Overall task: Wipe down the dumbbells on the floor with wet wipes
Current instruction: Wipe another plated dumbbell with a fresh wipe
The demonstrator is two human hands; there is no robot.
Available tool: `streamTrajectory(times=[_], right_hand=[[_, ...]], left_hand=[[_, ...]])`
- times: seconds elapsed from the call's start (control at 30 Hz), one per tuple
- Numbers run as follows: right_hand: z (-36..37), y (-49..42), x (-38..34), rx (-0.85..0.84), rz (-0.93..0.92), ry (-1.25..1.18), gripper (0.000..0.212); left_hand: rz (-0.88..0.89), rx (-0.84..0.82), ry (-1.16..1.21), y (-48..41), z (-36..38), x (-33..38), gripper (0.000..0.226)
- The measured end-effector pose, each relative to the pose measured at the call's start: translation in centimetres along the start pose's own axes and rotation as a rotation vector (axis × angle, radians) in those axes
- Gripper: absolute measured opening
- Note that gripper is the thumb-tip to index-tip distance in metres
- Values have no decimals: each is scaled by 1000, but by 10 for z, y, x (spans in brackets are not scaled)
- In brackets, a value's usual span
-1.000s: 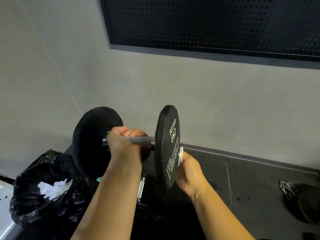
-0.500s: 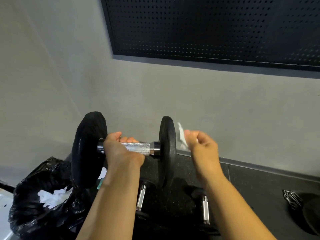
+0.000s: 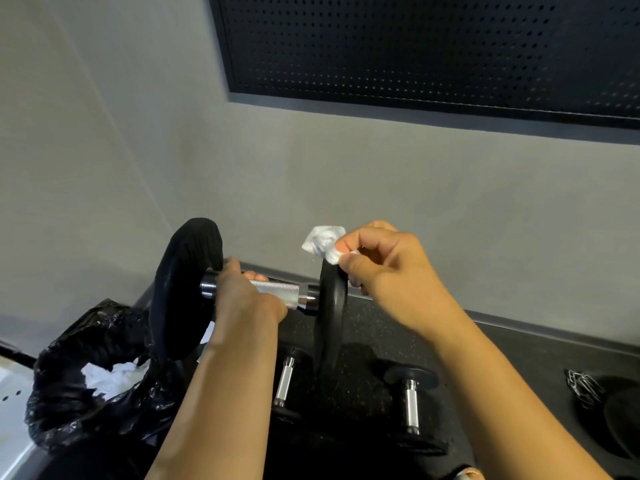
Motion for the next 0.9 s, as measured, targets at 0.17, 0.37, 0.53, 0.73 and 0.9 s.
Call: streamTrajectory(times=[0.17, 0.37, 0.53, 0.73, 0.9], right_hand=[[14, 29, -6, 51, -168, 1, 20], [32, 70, 9, 164, -289, 127, 19], [49, 94, 40, 216, -266, 287, 16], [28, 87, 40, 309, -113, -187, 22], [25, 75, 27, 352, -132, -174, 16]], left_hand=[[-38, 32, 8, 3, -4, -3, 44], [-59, 53, -6, 3, -8, 0, 48], [-73, 22, 65, 3, -4, 3, 47], [-129, -70, 84, 10, 4, -1, 29], [-138, -85, 71, 12, 1, -17, 29]])
Point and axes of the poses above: each hand's wrist, its own y-axis away from the middle knuckle, its own z-axis out of the palm, x = y × z, the point moved 10 cm from there along -y, towards the middle knuckle, and after that the axes turned 1 degree about z, right-handed, at the moved point
